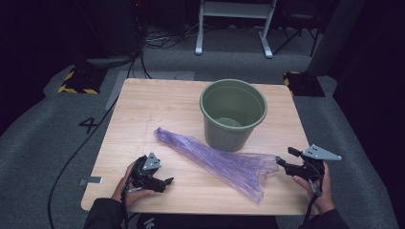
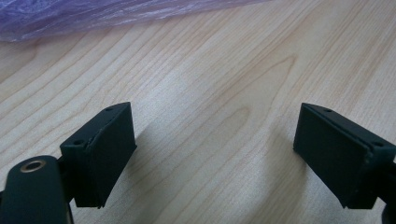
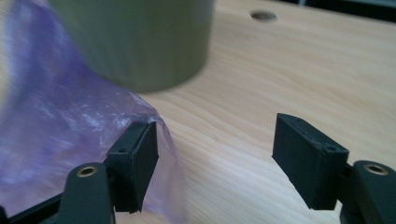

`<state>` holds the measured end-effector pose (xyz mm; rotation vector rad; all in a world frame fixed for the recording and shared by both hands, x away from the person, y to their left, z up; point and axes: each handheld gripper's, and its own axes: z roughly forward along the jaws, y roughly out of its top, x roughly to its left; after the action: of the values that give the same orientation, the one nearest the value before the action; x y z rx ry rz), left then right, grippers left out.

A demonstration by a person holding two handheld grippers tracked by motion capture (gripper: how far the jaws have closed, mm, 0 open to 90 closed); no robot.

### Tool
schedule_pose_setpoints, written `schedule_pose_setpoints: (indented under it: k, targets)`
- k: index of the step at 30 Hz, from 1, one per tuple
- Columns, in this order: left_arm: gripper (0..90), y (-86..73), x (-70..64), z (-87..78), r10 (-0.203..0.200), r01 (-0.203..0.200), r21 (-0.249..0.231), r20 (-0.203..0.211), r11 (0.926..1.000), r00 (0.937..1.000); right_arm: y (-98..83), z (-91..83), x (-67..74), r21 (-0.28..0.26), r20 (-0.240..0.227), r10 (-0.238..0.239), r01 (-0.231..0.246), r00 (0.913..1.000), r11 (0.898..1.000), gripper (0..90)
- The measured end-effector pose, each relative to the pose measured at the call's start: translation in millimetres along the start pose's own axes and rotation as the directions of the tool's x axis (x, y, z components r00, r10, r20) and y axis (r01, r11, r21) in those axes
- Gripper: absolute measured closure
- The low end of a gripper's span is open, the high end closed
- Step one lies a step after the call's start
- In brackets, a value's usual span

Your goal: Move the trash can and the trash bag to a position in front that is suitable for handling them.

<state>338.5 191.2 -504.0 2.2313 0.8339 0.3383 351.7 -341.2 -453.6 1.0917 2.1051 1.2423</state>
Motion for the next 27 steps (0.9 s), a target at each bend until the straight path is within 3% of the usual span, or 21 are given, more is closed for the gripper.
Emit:
schedule_pose_setpoints:
  k: [5,6,7,10,11,14,15,18,19,22,23,27]
  targets:
    - [12.2,0.0,0.0,0.0,0.0,0.0,0.0,0.0,1.0,1.0,12.6,-8.1,25.7,-0.039,-0.07,-0.052,0.049,0.9962,0.998,29.6]
    - [12.2,0.0,0.0,0.0,0.0,0.0,0.0,0.0,1.0,1.0,12.6,-8.1,25.7,-0.039,-0.07,-0.052,0.049,0.9962,0.998,29.6]
    - [12.2,0.0,-0.1,0.0,-0.001,0.001,0.0,0.0,1.0,1.0,15.3,-6.7,37.5,-0.017,-0.075,-0.094,0.093,0.9927,0.996,29.6]
    - [12.2,0.0,0.0,0.0,0.0,0.0,0.0,0.0,1.0,1.0,15.7,-3.9,42.0,0.013,-0.048,-0.124,0.125,0.9911,0.992,29.4]
    - [12.2,0.0,0.0,0.0,0.0,0.0,0.0,0.0,1.0,1.0,14.0,-0.7,37.8,0.032,-0.01,-0.118,0.118,0.993,0.992,31.4]
    - [12.2,0.0,0.0,0.0,0.0,0.0,0.0,0.0,1.0,1.0,11.4,0.3,30.4,0.043,0.021,-0.092,0.091,0.9956,0.995,34.8]
    - [12.2,0.0,0.0,0.0,0.0,0.0,0.0,0.0,1.0,1.0,8.7,-2.6,22.4,0.05,0.069,-0.069,0.065,0.9952,0.997,43.8]
    - [12.2,0.0,0.0,0.0,-0.001,0.001,0.0,0.0,1.0,1.0,8.0,-5.6,20.1,0.05,0.101,-0.07,0.065,0.9924,0.997,49.2]
    - [12.2,0.0,0.0,0.0,0.0,0.0,0.0,0.0,1.0,1.0,6.8,-8.5,19.3,0.039,0.068,-0.064,0.062,0.9956,0.997,52.6]
    - [12.2,0.0,-0.1,0.0,-0.001,0.001,0.0,0.0,1.0,1.0,3.6,-8.4,21.5,0.047,0.043,-0.081,0.079,0.9958,0.996,52.6]
    - [12.2,0.0,-0.1,0.0,-0.001,0.001,0.0,0.0,1.0,1.0,1.4,-6.9,21.4,0.053,0.009,-0.078,0.077,0.9969,0.996,51.6]
    - [12.2,0.0,-0.1,0.0,-0.001,0.001,0.0,0.0,1.0,1.0,-5.5,0.6,20.5,0.085,-0.055,-0.073,0.078,0.9958,0.993,60.2]
